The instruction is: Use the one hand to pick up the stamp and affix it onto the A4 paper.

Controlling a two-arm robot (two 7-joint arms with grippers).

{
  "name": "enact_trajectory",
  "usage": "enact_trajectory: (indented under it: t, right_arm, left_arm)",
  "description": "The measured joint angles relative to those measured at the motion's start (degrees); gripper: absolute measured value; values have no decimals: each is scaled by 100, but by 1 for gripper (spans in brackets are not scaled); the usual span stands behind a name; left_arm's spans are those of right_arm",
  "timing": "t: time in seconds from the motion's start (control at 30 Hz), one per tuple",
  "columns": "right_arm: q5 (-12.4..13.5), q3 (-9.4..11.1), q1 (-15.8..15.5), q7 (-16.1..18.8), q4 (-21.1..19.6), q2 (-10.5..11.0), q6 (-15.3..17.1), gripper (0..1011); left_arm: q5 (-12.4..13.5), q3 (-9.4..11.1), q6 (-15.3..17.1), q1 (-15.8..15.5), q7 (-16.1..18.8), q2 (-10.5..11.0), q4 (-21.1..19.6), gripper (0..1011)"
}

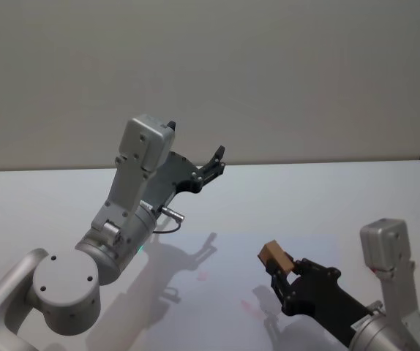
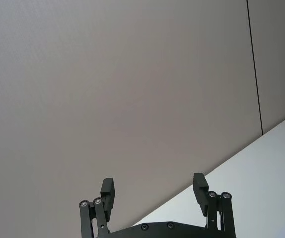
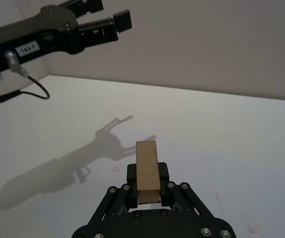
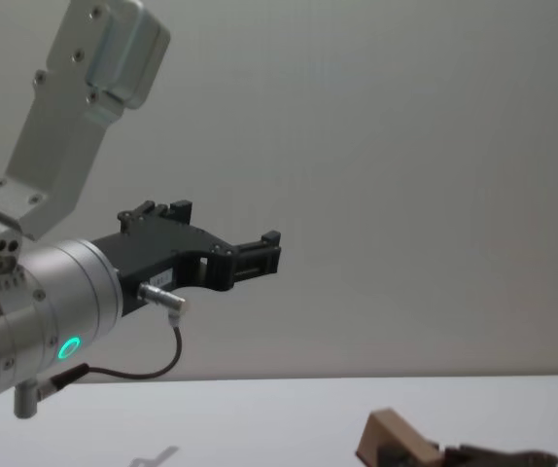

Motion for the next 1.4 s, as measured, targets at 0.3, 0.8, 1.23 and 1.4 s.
enact_trajectory:
  t: [0.3,0.8,1.23,1.4]
  right_arm:
    - [163,121,28,85,-148,109,-157,220]
    - [242,515,151,120,34,510,-549,220]
    - [222,926,222,-22,488,929,-884,220]
    - [190,1051,227,-60,654,1063,-983,220]
  left_arm:
    - [0,0,0,0,0,0,0,1001]
    - [0,0,0,0,0,0,0,1001]
    - [0,0,0,0,0,0,0,1001]
    - [0,0,0,0,0,0,0,1001]
